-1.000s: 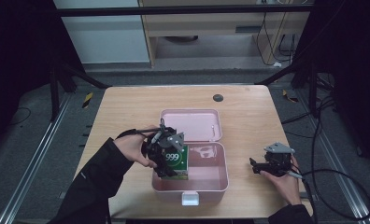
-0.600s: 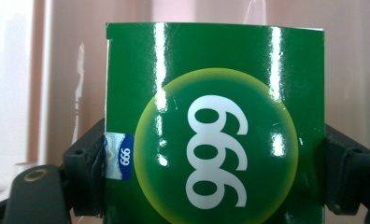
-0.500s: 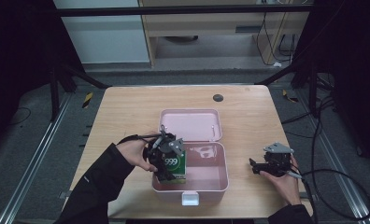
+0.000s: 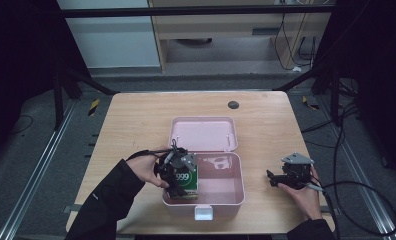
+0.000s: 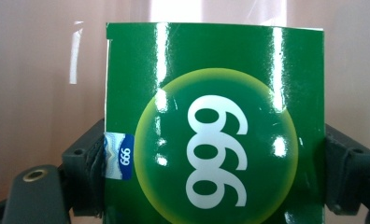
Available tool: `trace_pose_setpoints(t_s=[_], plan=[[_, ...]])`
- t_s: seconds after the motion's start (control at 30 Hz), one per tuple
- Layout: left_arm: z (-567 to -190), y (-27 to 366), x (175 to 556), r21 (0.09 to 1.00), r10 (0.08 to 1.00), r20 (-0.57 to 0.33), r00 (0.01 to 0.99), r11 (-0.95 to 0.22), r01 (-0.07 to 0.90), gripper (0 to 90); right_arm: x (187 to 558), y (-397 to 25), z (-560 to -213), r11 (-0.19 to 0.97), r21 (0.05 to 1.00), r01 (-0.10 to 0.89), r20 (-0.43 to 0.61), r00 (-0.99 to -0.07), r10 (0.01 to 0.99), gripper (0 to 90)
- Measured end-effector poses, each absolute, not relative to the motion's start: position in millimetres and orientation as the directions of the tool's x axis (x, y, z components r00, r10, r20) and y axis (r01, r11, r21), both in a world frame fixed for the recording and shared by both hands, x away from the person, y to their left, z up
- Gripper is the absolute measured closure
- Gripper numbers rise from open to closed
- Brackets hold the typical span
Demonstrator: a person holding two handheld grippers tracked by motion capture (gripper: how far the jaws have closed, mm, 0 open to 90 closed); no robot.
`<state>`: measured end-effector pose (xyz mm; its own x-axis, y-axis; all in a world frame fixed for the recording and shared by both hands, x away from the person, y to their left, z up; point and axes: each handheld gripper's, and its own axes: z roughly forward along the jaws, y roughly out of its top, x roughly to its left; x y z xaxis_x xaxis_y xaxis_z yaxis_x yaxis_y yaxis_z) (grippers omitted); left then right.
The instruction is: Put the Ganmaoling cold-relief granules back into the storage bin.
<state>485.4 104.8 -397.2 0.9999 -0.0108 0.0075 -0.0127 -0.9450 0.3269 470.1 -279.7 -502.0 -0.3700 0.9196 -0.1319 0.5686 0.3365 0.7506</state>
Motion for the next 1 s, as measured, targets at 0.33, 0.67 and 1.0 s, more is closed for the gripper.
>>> trace_pose_setpoints(t_s=[0.33, 0.67, 1.0], plan=[[-399.0, 104.7, 485.3, 0.315, -0.015, 0.024, 1.000, -0.949, -0.022, 12.9, 470.0, -279.8, -501.8, 0.337, 0.750, 0.569, -0.132, -0.370, 0.920, 2.5], [-377.2, 111.3, 483.0, 0.377, -0.005, 0.065, 0.998, -0.926, -0.029, 10.9, 470.1, -280.3, -501.5, 0.334, 0.748, 0.574, -0.130, -0.366, 0.921, 2.2], [-334.1, 136.6, 471.3, 0.483, 0.034, 0.109, 0.993, -0.875, -0.023, 16.8, 469.9, -281.1, -500.5, 0.328, 0.752, 0.572, -0.127, -0.362, 0.923, 2.6]])
